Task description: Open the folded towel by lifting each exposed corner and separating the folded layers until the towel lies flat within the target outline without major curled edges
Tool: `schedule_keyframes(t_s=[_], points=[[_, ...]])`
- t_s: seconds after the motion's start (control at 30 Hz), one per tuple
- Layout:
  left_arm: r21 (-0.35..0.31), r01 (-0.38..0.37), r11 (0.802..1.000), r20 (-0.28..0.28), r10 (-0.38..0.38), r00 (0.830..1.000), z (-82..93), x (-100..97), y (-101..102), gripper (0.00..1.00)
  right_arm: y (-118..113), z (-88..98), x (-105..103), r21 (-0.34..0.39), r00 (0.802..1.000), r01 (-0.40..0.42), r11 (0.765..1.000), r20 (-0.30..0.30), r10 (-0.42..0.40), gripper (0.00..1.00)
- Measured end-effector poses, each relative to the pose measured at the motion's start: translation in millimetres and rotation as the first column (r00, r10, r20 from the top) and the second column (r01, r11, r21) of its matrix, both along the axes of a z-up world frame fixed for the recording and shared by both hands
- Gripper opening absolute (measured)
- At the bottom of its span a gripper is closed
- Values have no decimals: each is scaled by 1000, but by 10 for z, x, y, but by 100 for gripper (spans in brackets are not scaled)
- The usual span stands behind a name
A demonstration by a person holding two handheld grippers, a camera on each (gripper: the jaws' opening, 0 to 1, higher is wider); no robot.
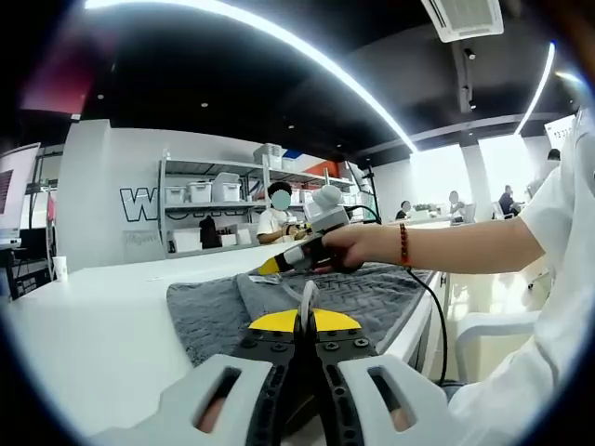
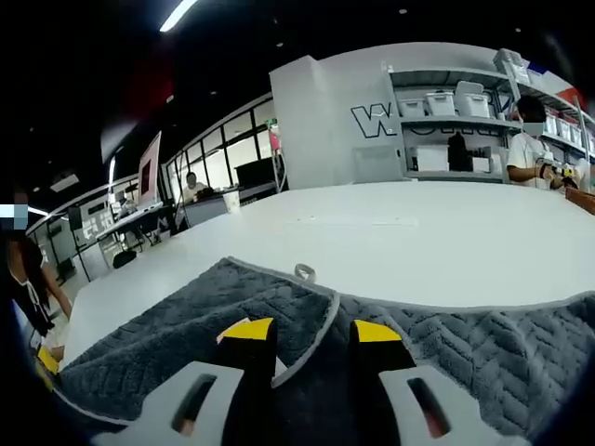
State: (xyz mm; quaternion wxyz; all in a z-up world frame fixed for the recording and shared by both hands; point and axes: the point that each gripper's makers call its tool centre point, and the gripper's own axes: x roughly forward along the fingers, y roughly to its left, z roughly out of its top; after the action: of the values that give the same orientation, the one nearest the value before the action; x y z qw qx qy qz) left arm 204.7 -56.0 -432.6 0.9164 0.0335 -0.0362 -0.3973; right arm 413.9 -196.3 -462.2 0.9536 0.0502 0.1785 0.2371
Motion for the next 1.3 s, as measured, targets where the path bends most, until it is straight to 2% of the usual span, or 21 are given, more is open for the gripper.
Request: schedule_keyframes(t_s=[0.27, 0.47, 0.57, 0.67, 1.0, 1.3], points=[[1, 8, 1000, -3, -8, 1000, -10, -7, -16, 3, 14, -31, 122, 8, 1000, -10, 1000, -16, 10, 24], [4, 4, 1000, -4, -3, 1000, -18, -1, -5, 3, -33, -48, 242, 20, 1000, 9, 1000, -26, -9, 20], [4, 4, 1000, -5, -4, 1000, -22, 3, -7, 3, -43, -79, 271, 21, 999, 3, 1000, -36, -3, 10], [1, 4, 1000, -8, -4, 1000, -23, 3, -13, 3, -40, -50, 298, 55, 999, -2, 998, -36, 4, 1], [-11, 22, 1000, -10, -23, 1000, -8, -28, -41, 3, 4, 162, 398, 67, 999, -28, 997, 19, 27, 0], [-54, 51, 997, -23, -52, 998, 31, -66, -68, 2, -11, 206, 382, 60, 999, -13, 998, 35, 11, 0]])
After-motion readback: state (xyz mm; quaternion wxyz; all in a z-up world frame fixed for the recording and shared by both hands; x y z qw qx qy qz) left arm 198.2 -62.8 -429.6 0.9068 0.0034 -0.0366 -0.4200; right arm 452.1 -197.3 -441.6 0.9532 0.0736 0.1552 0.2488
